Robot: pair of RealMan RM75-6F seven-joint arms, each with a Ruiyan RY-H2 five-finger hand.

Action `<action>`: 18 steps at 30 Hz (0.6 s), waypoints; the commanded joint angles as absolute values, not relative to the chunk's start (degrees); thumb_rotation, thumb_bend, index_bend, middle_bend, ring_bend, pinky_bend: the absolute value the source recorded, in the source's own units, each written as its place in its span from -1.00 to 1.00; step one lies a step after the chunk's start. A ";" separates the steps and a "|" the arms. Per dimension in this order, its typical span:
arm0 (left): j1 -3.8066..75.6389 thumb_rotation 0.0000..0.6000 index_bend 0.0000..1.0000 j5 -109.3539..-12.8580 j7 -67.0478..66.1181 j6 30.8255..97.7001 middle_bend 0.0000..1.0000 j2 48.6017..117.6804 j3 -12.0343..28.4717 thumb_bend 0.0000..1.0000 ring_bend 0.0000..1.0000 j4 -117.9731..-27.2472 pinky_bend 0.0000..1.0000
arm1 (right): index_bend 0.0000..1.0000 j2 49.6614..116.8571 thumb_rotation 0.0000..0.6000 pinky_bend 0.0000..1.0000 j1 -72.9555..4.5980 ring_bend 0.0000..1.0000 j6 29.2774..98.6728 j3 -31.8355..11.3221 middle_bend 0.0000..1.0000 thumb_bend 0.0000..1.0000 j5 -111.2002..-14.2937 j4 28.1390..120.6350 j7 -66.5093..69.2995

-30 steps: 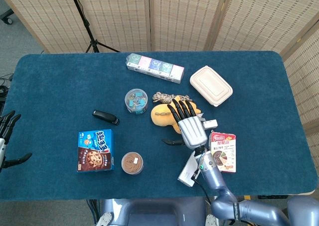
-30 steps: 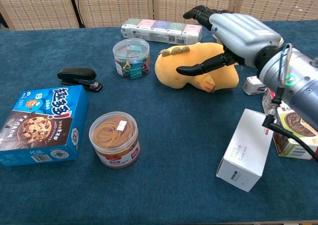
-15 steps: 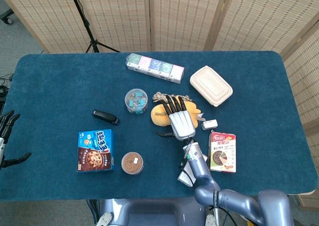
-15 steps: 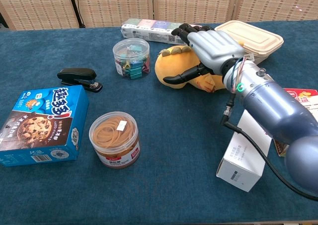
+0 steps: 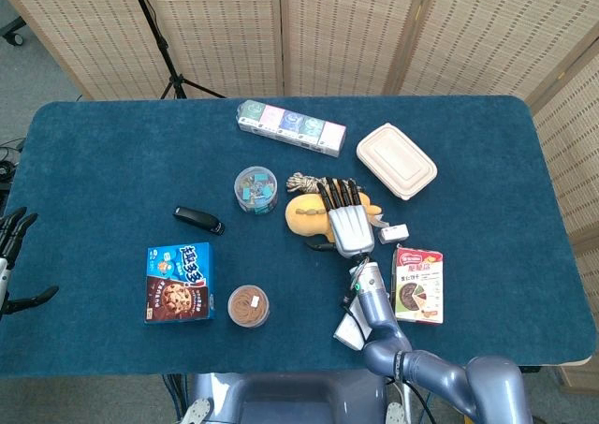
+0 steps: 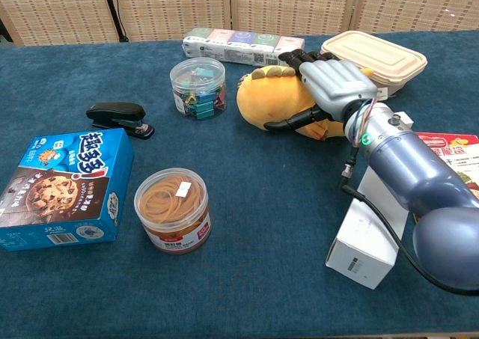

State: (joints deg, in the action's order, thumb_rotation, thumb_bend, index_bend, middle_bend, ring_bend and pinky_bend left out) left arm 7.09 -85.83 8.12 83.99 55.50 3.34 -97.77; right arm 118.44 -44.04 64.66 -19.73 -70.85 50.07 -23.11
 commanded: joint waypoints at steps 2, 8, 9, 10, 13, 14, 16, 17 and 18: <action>7.07 1.00 -1.00 -85.67 7.97 83.99 -1.00 55.56 3.41 -1.00 -1.00 -97.77 -1.00 | -1.00 117.66 -0.20 -1.00 -43.19 -1.00 65.79 -19.42 -1.00 -1.00 -71.10 50.16 -21.73; 7.22 1.00 -1.00 -85.61 7.38 83.72 -1.00 55.73 3.42 -1.00 -1.00 -97.90 -1.00 | -1.00 114.96 -0.20 -1.00 -40.89 -1.00 67.44 -18.66 -1.00 -1.00 -71.03 53.32 -21.26; 7.21 1.00 -1.00 -85.64 7.24 83.76 -1.00 55.77 3.41 -1.00 -1.00 -97.94 -1.00 | -1.00 114.38 -0.20 -1.00 -40.38 -1.00 67.71 -18.45 -1.00 -1.00 -70.98 54.07 -21.27; 7.19 1.00 -1.00 -85.65 7.14 83.79 -1.00 55.80 3.41 -1.00 -1.00 -97.98 -1.00 | -1.00 113.92 -0.20 -1.00 -39.98 -1.00 67.92 -18.29 -1.00 -1.00 -70.93 54.71 -21.26; 7.16 1.00 -1.00 -85.62 6.89 83.81 -1.00 55.86 3.40 -1.00 -1.00 -98.06 -1.00 | -1.00 112.38 -0.21 -1.00 -38.72 -1.00 68.40 -17.87 -1.00 -1.00 -70.65 56.79 -21.22; 7.16 1.00 -1.00 -85.61 6.85 83.82 -1.00 55.87 3.41 -1.00 -1.00 -98.09 -1.00 | -1.00 111.93 -0.20 -1.00 -38.41 -1.00 68.51 -17.79 -1.00 -1.00 -70.56 57.27 -21.27; 7.12 1.00 -1.00 -85.59 6.83 83.88 -1.00 55.86 3.42 -1.00 -1.00 -98.13 -1.00 | -1.00 110.96 -0.20 -1.00 -37.76 -1.00 69.01 -17.78 -1.00 -1.00 -70.35 58.29 -21.47; 7.10 1.00 -1.00 -85.59 6.87 83.92 -1.00 55.84 3.43 -1.00 -1.00 -98.13 -1.00 | -1.00 110.51 -0.20 -1.00 -37.47 -1.00 69.26 -17.84 -1.00 -1.00 -70.22 58.78 -21.53; 7.06 1.00 -1.00 -85.55 6.93 84.00 -1.00 55.83 3.47 -1.00 -1.00 -98.15 -1.00 | -1.00 109.88 -0.20 -1.00 -37.09 -1.00 69.61 -17.97 -1.00 -1.00 -70.03 59.61 -21.62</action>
